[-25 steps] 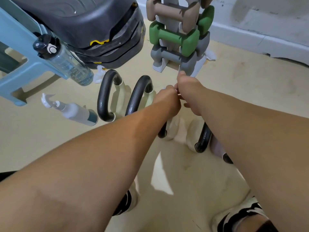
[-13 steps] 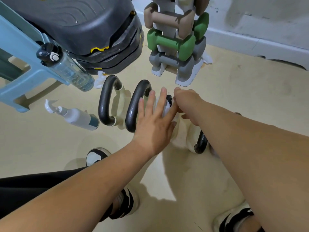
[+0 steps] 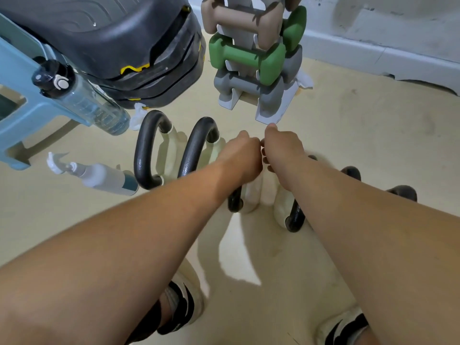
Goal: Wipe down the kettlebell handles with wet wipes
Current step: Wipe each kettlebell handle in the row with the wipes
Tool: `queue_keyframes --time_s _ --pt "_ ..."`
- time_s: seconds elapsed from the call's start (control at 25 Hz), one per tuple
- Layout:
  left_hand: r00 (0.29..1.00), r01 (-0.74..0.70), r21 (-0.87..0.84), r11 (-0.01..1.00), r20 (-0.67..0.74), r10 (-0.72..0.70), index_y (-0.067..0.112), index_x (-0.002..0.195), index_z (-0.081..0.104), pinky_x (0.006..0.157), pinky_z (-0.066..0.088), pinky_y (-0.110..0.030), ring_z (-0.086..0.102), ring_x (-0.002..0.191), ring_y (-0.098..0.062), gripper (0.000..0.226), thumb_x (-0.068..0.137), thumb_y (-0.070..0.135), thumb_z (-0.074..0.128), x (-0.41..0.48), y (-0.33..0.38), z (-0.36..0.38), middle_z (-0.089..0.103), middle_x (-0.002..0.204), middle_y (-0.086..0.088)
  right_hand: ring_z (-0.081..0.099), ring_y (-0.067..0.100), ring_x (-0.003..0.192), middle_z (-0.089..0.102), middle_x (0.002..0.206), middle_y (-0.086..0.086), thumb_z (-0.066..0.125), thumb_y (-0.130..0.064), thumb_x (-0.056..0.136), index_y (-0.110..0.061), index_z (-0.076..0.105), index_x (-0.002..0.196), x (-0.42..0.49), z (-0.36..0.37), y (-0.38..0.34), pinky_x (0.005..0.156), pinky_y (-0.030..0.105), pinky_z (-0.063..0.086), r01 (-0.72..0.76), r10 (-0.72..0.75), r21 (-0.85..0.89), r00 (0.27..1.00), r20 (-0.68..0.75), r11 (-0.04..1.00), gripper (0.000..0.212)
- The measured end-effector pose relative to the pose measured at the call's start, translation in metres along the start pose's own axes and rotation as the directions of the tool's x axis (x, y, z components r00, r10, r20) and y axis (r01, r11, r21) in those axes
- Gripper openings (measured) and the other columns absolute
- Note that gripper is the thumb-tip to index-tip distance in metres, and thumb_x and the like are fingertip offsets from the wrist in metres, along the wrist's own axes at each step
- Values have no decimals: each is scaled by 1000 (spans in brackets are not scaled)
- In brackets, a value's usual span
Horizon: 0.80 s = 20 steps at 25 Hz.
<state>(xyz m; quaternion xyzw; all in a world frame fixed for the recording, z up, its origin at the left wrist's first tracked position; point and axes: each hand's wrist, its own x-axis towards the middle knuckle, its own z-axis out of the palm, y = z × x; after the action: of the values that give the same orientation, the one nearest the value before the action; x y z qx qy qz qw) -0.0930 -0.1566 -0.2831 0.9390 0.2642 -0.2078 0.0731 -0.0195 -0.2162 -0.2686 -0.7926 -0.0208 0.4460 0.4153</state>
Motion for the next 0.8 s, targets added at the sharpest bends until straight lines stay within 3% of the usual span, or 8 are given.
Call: queue_keyframes --time_s 0.08,0.16,0.24,0.32,0.44,0.56,0.68,0.8 --pt "994 88 -56 995 77 -84 15 88 51 68 39 -32 57 83 -28 10 96 13 44 20 0 -24 48 77 -2 60 32 122 61 135 12 28 -47 99 -6 54 136 3 0 2 108 48 44 -44 43 26 999 17 999 62" --pt "976 118 -28 993 187 -111 14 89 51 70 41 -31 54 81 -26 10 98 15 47 26 9 -35 49 76 -2 61 32 119 62 133 11 27 -52 95 -8 52 137 5 -2 6 107 48 45 -78 77 53 997 29 996 66" --pt "987 101 20 995 122 -102 13 96 53 73 40 -31 53 86 -25 6 96 11 47 14 9 -24 52 92 -5 66 31 108 66 123 9 29 -53 94 -10 57 130 5 -5 9 102 46 50 -107 103 82 993 53 991 63" --pt "996 31 -82 996 -76 -37 4 121 54 84 42 -35 53 109 -33 29 94 6 47 -11 2 5 50 124 -17 67 30 104 68 116 9 34 -50 97 -10 62 120 3 -5 11 97 43 54 -112 102 104 989 106 988 54" --pt "959 -73 -323 943 -284 -23 2 160 17 124 17 -38 7 156 -32 67 98 2 43 -77 -3 54 3 170 -14 64 29 110 66 118 7 38 -47 96 -11 64 113 1 2 7 99 42 53 -101 80 115 980 180 988 46" --pt "961 -108 -148 983 -268 65 -1 159 15 127 11 -41 -17 155 -35 66 98 5 38 -124 -3 85 -21 167 -16 63 30 112 64 121 8 37 -49 93 -12 62 112 -2 7 1 101 46 50 -82 64 94 982 177 992 48" --pt "937 -186 -100 977 -318 146 -3 155 31 126 16 -48 -1 156 -39 57 105 24 36 -121 -6 73 8 167 -27 62 27 108 62 125 3 35 -57 91 -17 60 125 -3 6 0 101 44 50 -94 75 84 976 203 992 58" --pt "897 -276 -264 924 -417 149 11 150 46 121 29 -39 29 150 -29 54 96 6 42 -77 -6 43 41 156 -11 63 25 108 66 122 4 32 -57 93 -14 61 126 0 4 -1 103 44 48 -85 64 132 985 158 988 62"
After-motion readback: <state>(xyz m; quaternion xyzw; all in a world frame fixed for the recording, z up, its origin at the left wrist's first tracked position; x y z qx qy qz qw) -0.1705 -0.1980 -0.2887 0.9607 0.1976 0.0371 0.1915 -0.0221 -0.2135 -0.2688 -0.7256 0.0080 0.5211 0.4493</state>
